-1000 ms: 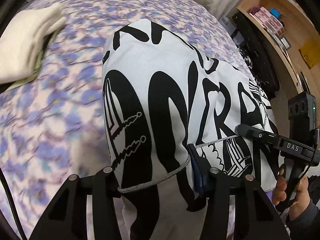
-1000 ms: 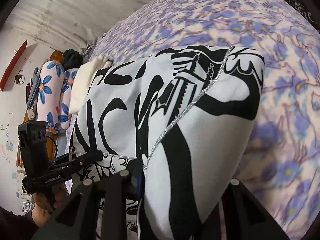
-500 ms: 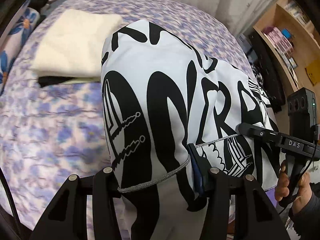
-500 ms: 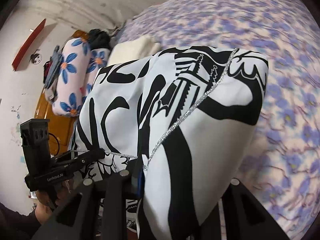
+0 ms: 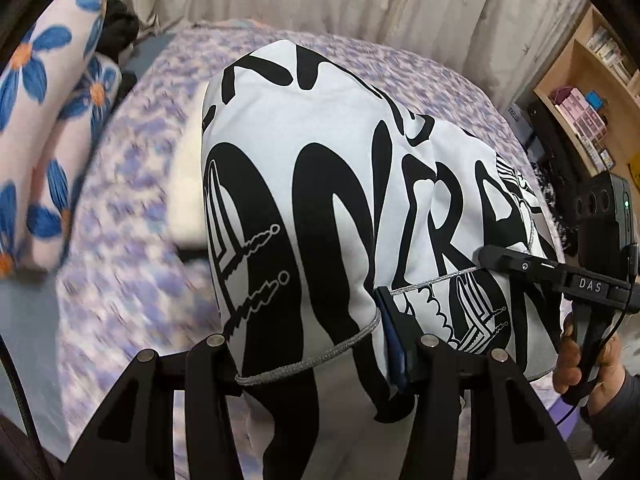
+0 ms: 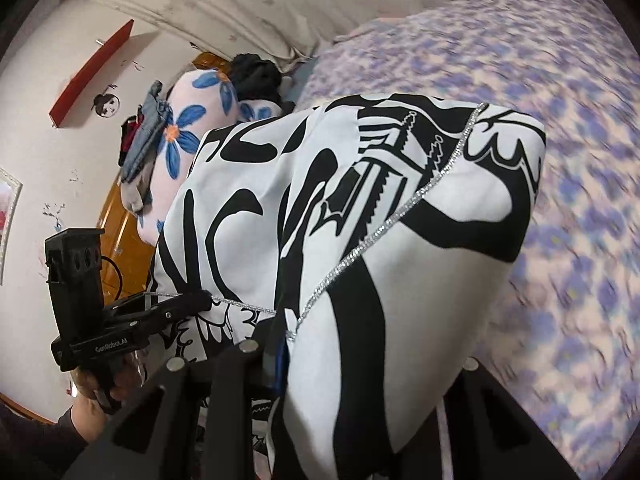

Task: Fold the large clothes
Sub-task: 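Grasp the jacket bundle with both tools and lift it off the blanket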

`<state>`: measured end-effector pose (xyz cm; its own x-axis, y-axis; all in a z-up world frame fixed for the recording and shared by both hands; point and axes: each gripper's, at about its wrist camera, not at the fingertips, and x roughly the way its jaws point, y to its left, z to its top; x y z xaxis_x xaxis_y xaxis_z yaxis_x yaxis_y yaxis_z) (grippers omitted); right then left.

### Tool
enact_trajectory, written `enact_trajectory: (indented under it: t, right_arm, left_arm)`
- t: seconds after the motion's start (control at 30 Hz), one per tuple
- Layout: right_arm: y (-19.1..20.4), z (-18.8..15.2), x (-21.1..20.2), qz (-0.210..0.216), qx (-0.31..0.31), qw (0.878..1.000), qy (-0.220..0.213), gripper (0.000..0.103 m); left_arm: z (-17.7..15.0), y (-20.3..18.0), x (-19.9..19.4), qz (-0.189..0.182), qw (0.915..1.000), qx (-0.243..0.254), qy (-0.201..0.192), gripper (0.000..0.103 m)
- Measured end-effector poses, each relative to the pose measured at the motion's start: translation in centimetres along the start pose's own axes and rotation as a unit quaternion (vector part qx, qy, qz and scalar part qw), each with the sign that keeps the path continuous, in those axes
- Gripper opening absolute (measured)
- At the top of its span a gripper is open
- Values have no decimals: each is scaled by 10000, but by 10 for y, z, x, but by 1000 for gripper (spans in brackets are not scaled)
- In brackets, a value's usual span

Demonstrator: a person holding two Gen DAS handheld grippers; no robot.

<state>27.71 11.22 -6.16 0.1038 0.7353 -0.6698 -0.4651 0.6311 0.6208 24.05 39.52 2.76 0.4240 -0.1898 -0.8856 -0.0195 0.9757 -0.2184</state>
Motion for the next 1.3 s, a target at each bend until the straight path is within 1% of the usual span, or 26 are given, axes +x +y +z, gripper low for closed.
enact_trajectory:
  t: [0.1,0.23,0.33,0.5,0.6,0.7,0.8,0.83,0.87,0.93,0.97,1.1,1.2,1.3]
  right_arm:
    - [7,27,25,70,15,9999,-96,27]
    - [8,61,59,79,38,9996,-273,27]
    - [-2,84,83,101,147,9992,-365,27]
    - [-23,117,123,-8,47,9984,-571,27]
    - [-42,131,149,40,109,9984,-545,27]
    - [-62,137,175,63,270,9987,-428,27]
    - [-80,136,193,-20,323,9986,-418,27]
    - [-87,136,196,-16,362,9983,-455,29]
    - [-89,136,197,-47,367,9982,-468,34]
    - [-94,136,201,-207,337,9984,-410,42]
    - [-96,135,202,-198,321,9985,-390,43]
    - [-91,134,199,-250,209,9991,-285,48]
    - [-87,138,196,-425,278,9987,-43,51]
    - [-80,137,187,-689,295,9971,115,54]
  left_arm:
    - [34,27,4,109,9997,205,-105,50]
    - [75,57,22,140,9989,398,-195,50]
    - [107,84,49,81,9986,466,-251,50]
    - [139,108,100,6,9981,485,-387,50]
    - [149,121,132,0,9984,453,-350,50]
    - [157,137,163,12,9990,405,-163,50]
    - [159,149,182,-20,9986,475,-225,54]
    - [160,153,186,-73,9985,465,-273,57]
    - [159,155,189,-96,9985,452,-286,62]
    - [157,162,197,-99,9988,402,-278,68]
    - [155,164,200,-83,9988,399,-286,71]
    - [149,165,198,-81,9986,383,-351,73]
    - [149,162,195,127,9986,363,-350,79]
    - [149,155,186,340,9985,258,-344,81]
